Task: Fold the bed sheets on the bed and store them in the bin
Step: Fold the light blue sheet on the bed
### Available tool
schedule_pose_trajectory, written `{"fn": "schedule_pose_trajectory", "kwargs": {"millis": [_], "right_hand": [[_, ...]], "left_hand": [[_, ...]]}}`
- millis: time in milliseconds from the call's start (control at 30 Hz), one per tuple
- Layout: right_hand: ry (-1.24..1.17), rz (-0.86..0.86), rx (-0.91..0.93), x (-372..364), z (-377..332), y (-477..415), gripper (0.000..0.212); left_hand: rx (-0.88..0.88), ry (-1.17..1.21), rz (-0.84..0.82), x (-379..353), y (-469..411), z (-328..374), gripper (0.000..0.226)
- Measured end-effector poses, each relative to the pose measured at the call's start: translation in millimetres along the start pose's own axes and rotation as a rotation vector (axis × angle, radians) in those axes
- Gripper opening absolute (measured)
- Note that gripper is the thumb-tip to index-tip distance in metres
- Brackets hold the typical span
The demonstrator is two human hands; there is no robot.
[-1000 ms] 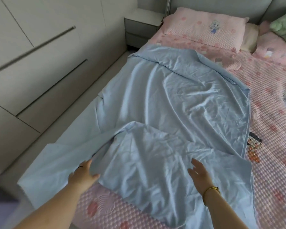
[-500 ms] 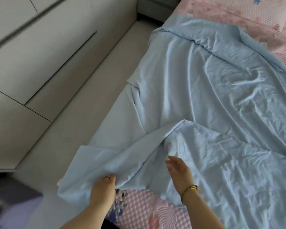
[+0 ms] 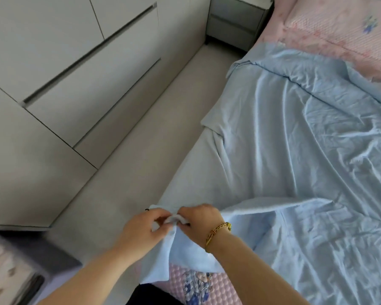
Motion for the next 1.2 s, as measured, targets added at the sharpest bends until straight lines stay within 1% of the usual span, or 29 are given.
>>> {"fn": "schedule_pose_trajectory", "kwargs": {"millis": [33,67,100,133,167,233,300,333,367,433,467,500,600,633,667,700,733,767,800,833,867,900,933,1000,1067,1100,1133,1167,1200], "right_hand": [[-0.068,-0.026,-0.019,6.8,5.9,-0.3,0.049],[-0.173,-0.079,-0.072,8.9,13.8,1.1,0.055],[-0.275,-0.062,-0.111,20.3,23.0,1.7,0.052],[-0.359,-0.018,-0.154,33.3,32.5,2.1,0.041],[-0.429,0.024,-0.192,43.0,43.2,1.5,0.035],[-0.540,0.067,-0.246,55.4,58.2,1.4,0.038],[-0.540,0.098,-0.293,62.7,70.1,1.0,0.040],[-0.541,0.106,-0.304,64.7,74.3,1.4,0.044],[-0.542,0.120,-0.314,67.3,76.5,2.1,0.047],[-0.540,0.137,-0.330,67.5,81.9,4.2,0.050],[-0.554,0.150,-0.326,67.9,83.1,5.0,0.050],[-0.569,0.153,-0.327,68.9,83.8,6.4,0.051],[-0.505,0.125,-0.300,70.9,85.3,11.2,0.049],[-0.431,0.115,-0.268,76.8,80.5,12.4,0.040],[-0.345,0.110,-0.218,83.7,71.7,12.5,0.023],[-0.257,0.111,-0.170,90.5,60.2,11.3,0.023],[-0.179,0.105,-0.093,94.7,44.9,7.4,0.050],[-0.130,0.071,-0.001,93.4,27.0,2.1,0.070],[-0.068,0.045,0.067,90.4,8.9,-3.2,0.075],[-0.022,0.006,0.111,87.3,-8.0,-8.2,0.068],[-0.018,-0.030,0.113,85.6,-17.5,-12.7,0.053],[-0.047,-0.039,0.110,87.7,-22.7,-16.1,0.038],[-0.105,-0.025,0.105,89.5,-22.2,-18.5,0.028],[-0.266,-0.005,0.076,90.4,-9.4,-18.1,0.020],[-0.483,-0.051,0.030,87.5,9.0,-9.9,0.010],[-0.554,-0.062,0.009,85.3,17.7,-7.5,0.010],[-0.593,-0.068,-0.014,84.2,25.7,-4.1,0.017],[-0.627,-0.093,-0.033,80.4,31.4,-0.9,0.020],[-0.661,-0.122,-0.044,76.3,35.7,3.0,0.019]], "left_hand": [[-0.006,-0.002,0.007,4.1,2.6,-3.3,0.034],[-0.009,-0.011,0.011,5.9,4.4,-9.2,0.048],[-0.018,-0.038,0.024,5.4,5.8,-13.5,0.064],[-0.010,-0.066,0.041,3.6,6.7,-17.1,0.078],[0.001,-0.097,0.070,2.7,7.3,-18.6,0.087],[0.018,-0.045,0.151,1.7,5.3,-15.6,0.102],[-0.007,0.093,0.205,2.5,-0.2,-1.4,0.121],[-0.060,0.091,0.235,2.8,-4.3,10.3,0.120],[-0.137,0.041,0.284,5.6,-6.8,26.1,0.107],[-0.247,-0.082,0.419,14.5,-9.9,48.3,0.064],[-0.237,-0.113,0.456,19.3,-13.5,50.4,0.048],[-0.202,-0.116,0.451,23.2,-18.4,50.4,0.042],[-0.054,0.004,0.381,41.7,-23.3,44.1,0.044],[-0.001,0.064,0.371,51.7,-23.3,41.2,0.034],[0.025,0.115,0.348,60.9,-23.5,40.6,0.021],[0.020,0.134,0.308,68.8,-23.5,45.6,0.021],[-0.011,0.141,0.253,75.0,-23.0,55.8,0.025],[-0.049,0.140,0.196,79.4,-22.2,67.2,0.025],[-0.080,0.147,0.146,82.7,-20.5,79.6,0.024],[-0.114,0.171,0.128,86.5,-17.8,91.1,0.024],[-0.134,0.214,0.116,89.9,-16.1,99.0,0.021],[-0.146,0.252,0.096,91.2,-15.7,104.0,0.011],[-0.143,0.288,0.073,91.1,-14.8,105.4,0.011],[-0.071,0.326,-0.040,76.0,-14.4,87.4,0.024],[0.094,0.198,-0.194,42.3,-13.9,50.1,0.043],[0.166,0.063,-0.252,26.0,-14.1,29.0,0.056],[0.215,-0.061,-0.280,13.2,-16.9,11.4,0.067],[0.220,-0.130,-0.273,4.3,-22.8,-1.0,0.068],[0.191,-0.157,-0.238,-0.5,-31.6,-9.5,0.059]]}}
Point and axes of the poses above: each hand's wrist, its own y-axis away from the middle knuckle, its own x-axis out of the back of the hand, z = x × y, the point moved 10 cm from there along -y, towards the middle knuckle, and after that the axes turned 6 degrees about y, right-handed, at the moved point
